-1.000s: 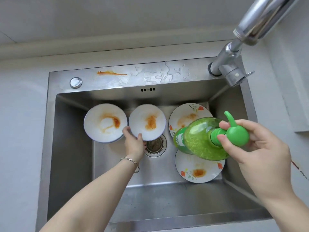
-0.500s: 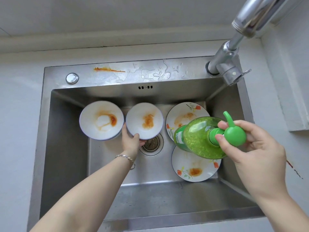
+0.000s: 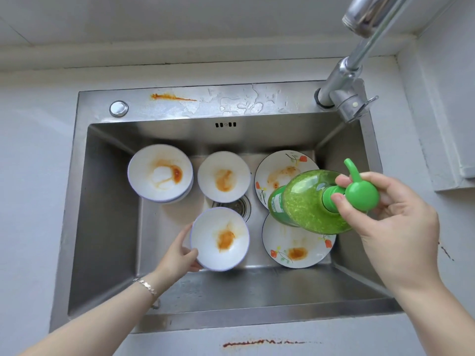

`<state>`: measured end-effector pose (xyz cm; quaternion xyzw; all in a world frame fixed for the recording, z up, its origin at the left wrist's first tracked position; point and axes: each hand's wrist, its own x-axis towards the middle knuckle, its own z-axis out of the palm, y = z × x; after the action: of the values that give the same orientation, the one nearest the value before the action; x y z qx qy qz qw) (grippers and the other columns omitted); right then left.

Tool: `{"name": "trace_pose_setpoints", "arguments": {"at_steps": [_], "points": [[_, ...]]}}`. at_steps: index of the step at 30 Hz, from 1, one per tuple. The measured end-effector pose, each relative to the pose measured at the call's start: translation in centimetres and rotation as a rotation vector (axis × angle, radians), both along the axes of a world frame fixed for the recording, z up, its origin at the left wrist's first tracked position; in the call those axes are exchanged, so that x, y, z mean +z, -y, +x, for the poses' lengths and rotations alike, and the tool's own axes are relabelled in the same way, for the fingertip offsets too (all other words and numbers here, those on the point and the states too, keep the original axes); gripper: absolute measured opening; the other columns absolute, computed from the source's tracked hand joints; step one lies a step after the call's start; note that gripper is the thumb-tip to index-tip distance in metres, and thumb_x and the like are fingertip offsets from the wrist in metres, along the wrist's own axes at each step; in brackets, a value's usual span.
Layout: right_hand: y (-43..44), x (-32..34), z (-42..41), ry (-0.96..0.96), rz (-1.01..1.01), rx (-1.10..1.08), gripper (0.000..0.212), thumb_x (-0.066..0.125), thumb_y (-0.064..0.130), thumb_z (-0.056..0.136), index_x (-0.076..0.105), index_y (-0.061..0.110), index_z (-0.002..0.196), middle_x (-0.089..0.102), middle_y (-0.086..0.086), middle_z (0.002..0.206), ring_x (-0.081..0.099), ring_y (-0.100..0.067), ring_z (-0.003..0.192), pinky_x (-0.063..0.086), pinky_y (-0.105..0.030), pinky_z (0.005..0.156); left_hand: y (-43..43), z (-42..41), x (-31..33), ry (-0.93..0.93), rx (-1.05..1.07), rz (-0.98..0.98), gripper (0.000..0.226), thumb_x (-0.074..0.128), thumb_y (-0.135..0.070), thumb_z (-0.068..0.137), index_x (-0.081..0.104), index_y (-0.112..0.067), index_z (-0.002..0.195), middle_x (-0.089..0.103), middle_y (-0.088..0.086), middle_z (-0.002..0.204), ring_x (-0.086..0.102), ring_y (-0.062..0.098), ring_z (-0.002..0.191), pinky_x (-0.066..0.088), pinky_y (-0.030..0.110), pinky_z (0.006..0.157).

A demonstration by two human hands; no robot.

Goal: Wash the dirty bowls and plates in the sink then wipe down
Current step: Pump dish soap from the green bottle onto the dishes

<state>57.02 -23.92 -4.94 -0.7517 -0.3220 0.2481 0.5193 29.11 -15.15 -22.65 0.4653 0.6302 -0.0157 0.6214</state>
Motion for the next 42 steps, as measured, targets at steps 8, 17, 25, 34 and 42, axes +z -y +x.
{"name": "trace_pose_setpoints", "arguments": {"at_steps": [8, 17, 25, 34, 42], "points": [[0.4, -0.2, -1.5, -0.002, -0.010, -0.002, 0.025, 0.071, 0.029, 0.061, 0.060, 0.032, 0.083, 0.069, 0.028, 0.081, 0.066, 0.001, 0.079, 0.053, -0.015, 0.076, 0.2, 1.7, -4.5, -0.009, -0.119, -0.046, 0.069, 0.044, 0.003, 0.088, 0.027, -0.039, 0.141, 0.058, 0.026, 0.108, 0.062, 0.031, 0.079, 0.059, 0.030, 0.058], [-0.4, 0.5, -3.5, -0.003, -0.037, 0.009, 0.046, 0.069, 0.071, 0.055, 0.064, 0.039, 0.088, 0.071, 0.021, 0.089, 0.068, -0.004, 0.083, 0.055, -0.021, 0.078, -4.8, -1.6, -2.5, -0.084, 0.445, 0.170, 0.072, 0.054, -0.036, 0.092, 0.012, -0.016, 0.148, 0.055, 0.013, 0.120, 0.062, 0.032, 0.101, 0.051, 0.045, 0.089], [-1.0, 0.7, -5.2, -0.028, -0.083, 0.009, 0.059, 0.068, 0.077, 0.050, 0.064, 0.034, 0.089, 0.072, 0.018, 0.092, 0.068, -0.007, 0.086, 0.055, -0.023, 0.080, -11.9, -2.4, 0.4, -0.095, 0.369, 0.217, 0.044, 0.036, -0.015, 0.096, 0.029, -0.018, 0.140, 0.057, 0.013, 0.109, 0.066, 0.020, 0.057, 0.058, 0.030, 0.055], [-1.9, 1.0, -6.6, -0.044, -0.047, 0.055, 0.053, 0.069, 0.074, 0.052, 0.065, 0.035, 0.089, 0.072, 0.016, 0.092, 0.068, -0.006, 0.084, 0.054, -0.019, 0.079, -11.9, -3.6, 1.6, -0.136, 0.225, 0.268, 0.046, 0.033, -0.004, 0.092, 0.036, -0.019, 0.135, 0.063, 0.017, 0.090, 0.068, 0.028, 0.061, 0.059, 0.032, 0.056], [-1.9, 1.3, -7.1, 0.003, -0.033, 0.086, 0.045, 0.068, 0.071, 0.055, 0.065, 0.041, 0.088, 0.072, 0.019, 0.090, 0.068, -0.004, 0.084, 0.053, -0.015, 0.076, -12.6, -4.8, 2.0, -0.287, 0.025, 0.289, 0.037, 0.033, -0.005, 0.090, 0.045, -0.013, 0.124, 0.064, 0.021, 0.097, 0.069, 0.032, 0.060, 0.058, 0.033, 0.053]]}}
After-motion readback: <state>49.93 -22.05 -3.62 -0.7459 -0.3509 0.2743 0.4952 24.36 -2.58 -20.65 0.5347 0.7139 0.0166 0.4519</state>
